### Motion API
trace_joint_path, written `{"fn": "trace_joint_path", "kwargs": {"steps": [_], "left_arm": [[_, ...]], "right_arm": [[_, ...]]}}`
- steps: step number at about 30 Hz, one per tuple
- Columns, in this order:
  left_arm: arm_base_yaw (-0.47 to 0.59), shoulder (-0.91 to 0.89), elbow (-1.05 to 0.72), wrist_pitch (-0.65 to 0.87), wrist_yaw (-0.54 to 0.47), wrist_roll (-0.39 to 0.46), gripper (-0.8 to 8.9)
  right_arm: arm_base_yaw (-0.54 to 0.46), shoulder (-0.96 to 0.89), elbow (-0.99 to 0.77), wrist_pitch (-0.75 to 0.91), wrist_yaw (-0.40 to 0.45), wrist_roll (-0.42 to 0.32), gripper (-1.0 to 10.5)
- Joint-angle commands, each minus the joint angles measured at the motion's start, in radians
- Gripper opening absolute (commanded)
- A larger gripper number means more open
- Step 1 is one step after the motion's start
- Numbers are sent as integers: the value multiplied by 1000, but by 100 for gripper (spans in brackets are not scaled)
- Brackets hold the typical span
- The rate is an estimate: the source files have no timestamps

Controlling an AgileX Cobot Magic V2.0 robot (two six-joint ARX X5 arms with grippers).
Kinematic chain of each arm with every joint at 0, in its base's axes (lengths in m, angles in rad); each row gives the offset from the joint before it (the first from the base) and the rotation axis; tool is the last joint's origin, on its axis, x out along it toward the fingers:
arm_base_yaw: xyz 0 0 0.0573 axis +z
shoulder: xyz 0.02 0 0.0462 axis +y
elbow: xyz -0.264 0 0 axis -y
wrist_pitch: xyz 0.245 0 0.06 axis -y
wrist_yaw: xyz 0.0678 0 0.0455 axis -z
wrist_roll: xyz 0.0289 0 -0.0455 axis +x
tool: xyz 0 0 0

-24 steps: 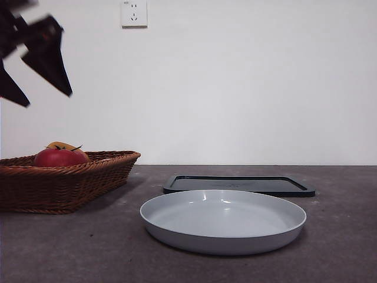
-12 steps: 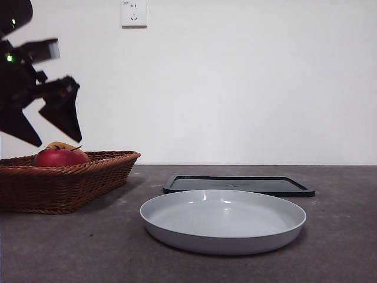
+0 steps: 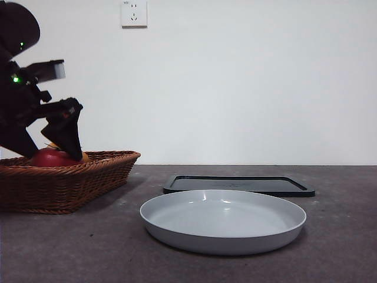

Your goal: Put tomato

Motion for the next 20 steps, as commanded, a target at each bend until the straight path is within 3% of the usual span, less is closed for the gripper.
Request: {"fn": "trace_joint_path", "kwargs": {"steps": [1,9,14,20], "left_arm": [[-3,35,23,6,0,11,478],[-3,42,23,5,0,6,459],[-4,41,23,2,0,-2,329],[-4,11,48,-40,1,-19,330]], "right_arm": [[5,8,21,10,-3,9,442],[5,8,21,10,-2,9,443],[5,8,21,10,-2,9,442],[5,8,21,10,-2,9,442]]}}
